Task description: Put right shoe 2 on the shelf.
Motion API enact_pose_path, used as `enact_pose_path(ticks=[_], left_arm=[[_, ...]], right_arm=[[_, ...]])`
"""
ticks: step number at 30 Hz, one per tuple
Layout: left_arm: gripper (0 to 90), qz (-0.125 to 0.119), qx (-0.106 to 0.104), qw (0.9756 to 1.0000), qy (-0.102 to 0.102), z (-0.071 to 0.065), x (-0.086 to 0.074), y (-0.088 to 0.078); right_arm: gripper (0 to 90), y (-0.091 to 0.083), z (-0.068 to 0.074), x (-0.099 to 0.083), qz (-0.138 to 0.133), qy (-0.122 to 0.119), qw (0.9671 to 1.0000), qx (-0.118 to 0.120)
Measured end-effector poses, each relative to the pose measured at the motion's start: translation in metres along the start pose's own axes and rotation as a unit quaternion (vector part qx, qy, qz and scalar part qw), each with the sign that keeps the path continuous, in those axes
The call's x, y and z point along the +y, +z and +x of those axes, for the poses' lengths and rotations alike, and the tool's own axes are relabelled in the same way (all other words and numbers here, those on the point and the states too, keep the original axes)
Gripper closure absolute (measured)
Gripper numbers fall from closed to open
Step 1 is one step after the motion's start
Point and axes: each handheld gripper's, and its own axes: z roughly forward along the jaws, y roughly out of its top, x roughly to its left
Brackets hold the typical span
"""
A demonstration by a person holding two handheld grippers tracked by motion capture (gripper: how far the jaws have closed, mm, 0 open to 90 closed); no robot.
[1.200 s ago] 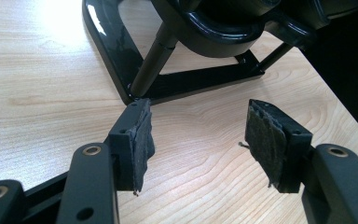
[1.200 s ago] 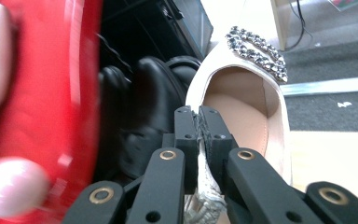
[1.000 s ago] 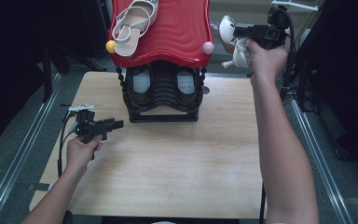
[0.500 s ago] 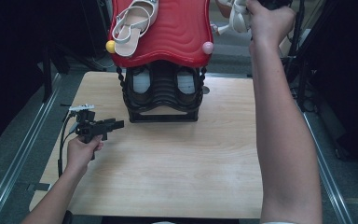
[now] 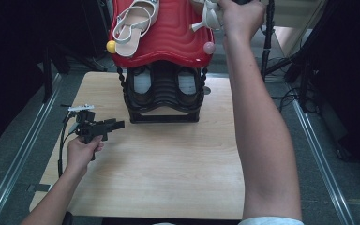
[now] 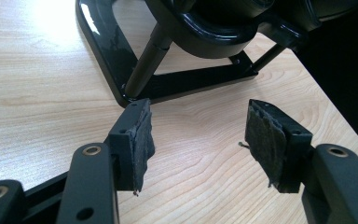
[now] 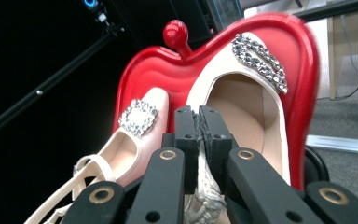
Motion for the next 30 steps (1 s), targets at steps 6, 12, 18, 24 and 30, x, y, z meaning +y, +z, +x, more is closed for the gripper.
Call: enact_pose_path(ticks=[6, 12, 18, 24, 30], left_arm=[[41.4, -0.001, 0.001, 1.0000, -0.002, 0.001, 0.000, 0.000], [41.3, -0.002, 0.000, 1.0000, -0.003, 0.000, 0.000, 0.000], [41.3, -0.002, 0.000, 1.0000, -0.004, 0.001, 0.000, 0.001], [41.2, 0.000, 0.000, 1.0000, -0.005, 0.001, 0.000, 0.000], [41.1, 0.000, -0.001, 1.0000, -0.005, 0.001, 0.000, 0.000]], right_arm=[[88.4, 0.012, 0.006, -0.012, 0.007, -0.015, 0.9998, 0.009], [88.2, 0.019, 0.010, -0.021, 0.010, -0.014, 0.9998, 0.011], [88.0, 0.027, 0.013, -0.029, 0.016, -0.018, 0.9996, 0.012], [87.9, 0.034, 0.015, -0.035, 0.019, -0.020, 0.9995, 0.012], [87.6, 0.039, 0.017, -0.039, 0.024, -0.029, 0.9993, 0.010]])
